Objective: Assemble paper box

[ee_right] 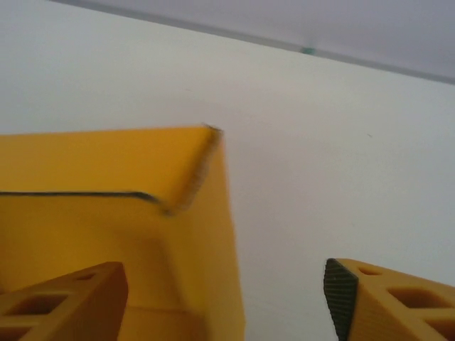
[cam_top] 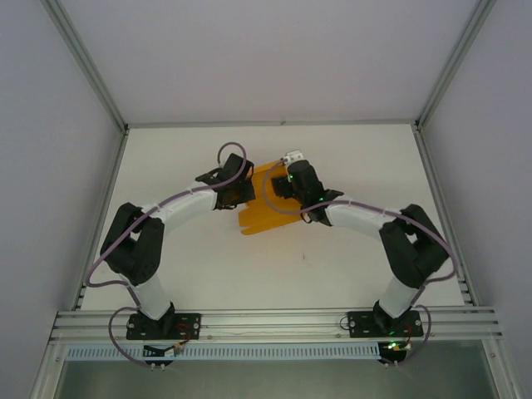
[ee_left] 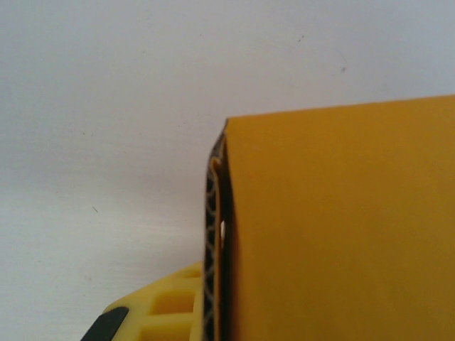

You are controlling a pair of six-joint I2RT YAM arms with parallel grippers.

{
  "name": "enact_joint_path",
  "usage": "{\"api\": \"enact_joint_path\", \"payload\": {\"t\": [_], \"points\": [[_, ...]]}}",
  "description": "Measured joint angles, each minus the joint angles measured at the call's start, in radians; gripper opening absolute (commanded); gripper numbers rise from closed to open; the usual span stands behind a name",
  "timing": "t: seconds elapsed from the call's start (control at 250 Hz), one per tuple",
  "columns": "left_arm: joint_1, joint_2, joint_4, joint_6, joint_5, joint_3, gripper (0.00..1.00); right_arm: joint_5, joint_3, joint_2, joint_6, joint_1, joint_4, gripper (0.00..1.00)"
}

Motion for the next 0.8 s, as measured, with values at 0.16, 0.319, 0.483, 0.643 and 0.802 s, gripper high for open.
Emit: {"api": "enact_joint_path", "payload": {"t": [0.16, 0.319, 0.483, 0.643, 0.802], "points": [[0.01, 0.016, -0.042, 0.208, 0.024, 0.064, 0.0, -0.071, -0.069, -0.19, 0.035, 0.0, -0.053, 1.0], [0.011, 0.016, -0.193, 0.599, 0.107, 0.19, 0.0, -0.044, -0.082, -0.393, 0.127, -0.012, -0.227, 1.0], [0.001, 0.021, -0.423, 0.932, 0.167, 0.278, 0.0, 0.007, -0.099, -0.56, 0.2, -0.056, -0.417, 1.0], [-0.048, 0.106, -0.612, 1.073, 0.149, 0.376, 0.0, 0.039, -0.125, -0.629, 0.233, -0.1, -0.588, 1.0], [-0.145, 0.238, -0.702, 1.126, 0.048, 0.43, 0.0, 0.064, -0.153, -0.666, 0.238, -0.127, -0.687, 1.0]]}}
